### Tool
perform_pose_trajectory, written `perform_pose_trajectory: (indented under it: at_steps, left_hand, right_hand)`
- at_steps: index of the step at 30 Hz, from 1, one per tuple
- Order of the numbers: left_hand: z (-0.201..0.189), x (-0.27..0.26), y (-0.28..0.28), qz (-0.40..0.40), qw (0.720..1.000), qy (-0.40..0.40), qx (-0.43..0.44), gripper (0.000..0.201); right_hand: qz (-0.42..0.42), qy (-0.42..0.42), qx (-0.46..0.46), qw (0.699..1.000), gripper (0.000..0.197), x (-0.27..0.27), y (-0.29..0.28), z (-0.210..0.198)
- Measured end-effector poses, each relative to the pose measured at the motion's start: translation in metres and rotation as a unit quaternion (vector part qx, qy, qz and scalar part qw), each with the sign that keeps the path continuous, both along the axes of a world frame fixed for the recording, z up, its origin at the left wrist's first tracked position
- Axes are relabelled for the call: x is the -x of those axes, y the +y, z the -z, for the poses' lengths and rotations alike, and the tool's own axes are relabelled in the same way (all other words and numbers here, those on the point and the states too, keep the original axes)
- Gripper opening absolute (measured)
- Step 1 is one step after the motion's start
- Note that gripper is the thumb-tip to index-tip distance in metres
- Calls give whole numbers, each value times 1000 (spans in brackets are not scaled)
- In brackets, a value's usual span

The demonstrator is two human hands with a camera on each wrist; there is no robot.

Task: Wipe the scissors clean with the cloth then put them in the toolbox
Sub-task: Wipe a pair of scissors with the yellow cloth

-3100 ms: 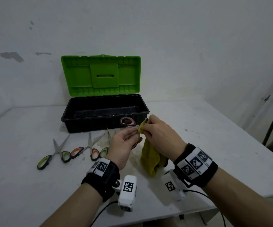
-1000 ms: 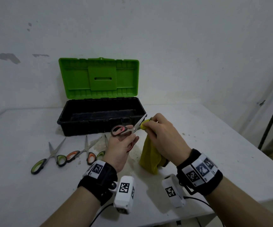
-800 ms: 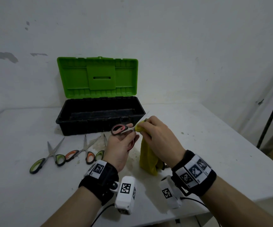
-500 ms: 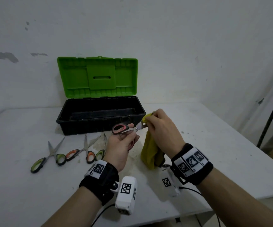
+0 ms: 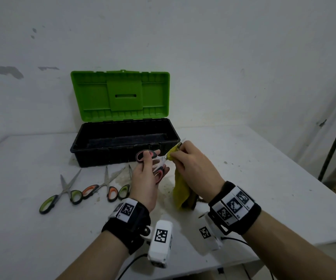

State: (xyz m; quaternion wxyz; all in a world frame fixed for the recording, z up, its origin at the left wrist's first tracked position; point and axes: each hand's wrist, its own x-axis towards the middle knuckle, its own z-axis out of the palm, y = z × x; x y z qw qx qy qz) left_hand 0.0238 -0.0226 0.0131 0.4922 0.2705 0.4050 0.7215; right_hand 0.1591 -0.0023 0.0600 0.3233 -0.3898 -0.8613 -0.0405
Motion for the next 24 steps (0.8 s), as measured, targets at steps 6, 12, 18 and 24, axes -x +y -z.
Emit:
perform_pose_trajectory:
  at_steps: [6,12,18,24]
  left_hand:
    - [-4,-3,-4,17,1000,19,-7,35]
    - [0,1,-3,21,999,15,21,37]
    - [1,0,-1,22,999,17,20,43]
    - [2,3,-3,19,999,36,14,40]
  right_hand:
    - [-47,-25,4,999,13,16,-12,1]
    - [-6,-38,20,999,10,14,-9,1]
    - [-32,-38,21,999,8,20,-12,5]
    - [10,4,21,1000,10,10,-8,0]
